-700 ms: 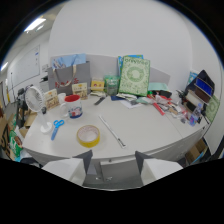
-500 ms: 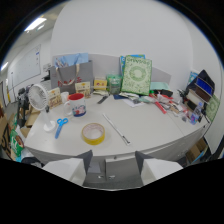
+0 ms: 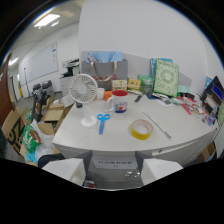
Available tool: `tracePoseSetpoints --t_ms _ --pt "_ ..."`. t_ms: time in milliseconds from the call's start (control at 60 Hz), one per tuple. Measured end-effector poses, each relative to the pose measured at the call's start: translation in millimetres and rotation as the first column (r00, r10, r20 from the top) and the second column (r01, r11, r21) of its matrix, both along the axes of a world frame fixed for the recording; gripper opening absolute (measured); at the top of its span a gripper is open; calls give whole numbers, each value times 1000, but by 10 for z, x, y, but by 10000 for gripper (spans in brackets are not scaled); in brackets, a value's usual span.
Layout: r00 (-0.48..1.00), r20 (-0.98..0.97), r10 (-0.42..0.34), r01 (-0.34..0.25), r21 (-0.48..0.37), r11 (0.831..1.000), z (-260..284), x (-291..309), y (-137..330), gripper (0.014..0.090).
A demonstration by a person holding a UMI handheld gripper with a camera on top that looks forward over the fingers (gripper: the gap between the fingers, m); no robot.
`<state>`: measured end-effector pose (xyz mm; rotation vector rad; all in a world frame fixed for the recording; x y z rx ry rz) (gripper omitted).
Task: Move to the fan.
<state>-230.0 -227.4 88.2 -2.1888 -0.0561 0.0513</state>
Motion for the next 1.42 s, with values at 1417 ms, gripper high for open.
tracePoseSetpoints --t_ms 1417 --pt "999 37 34 -36 35 999 -155 -1197 1155 842"
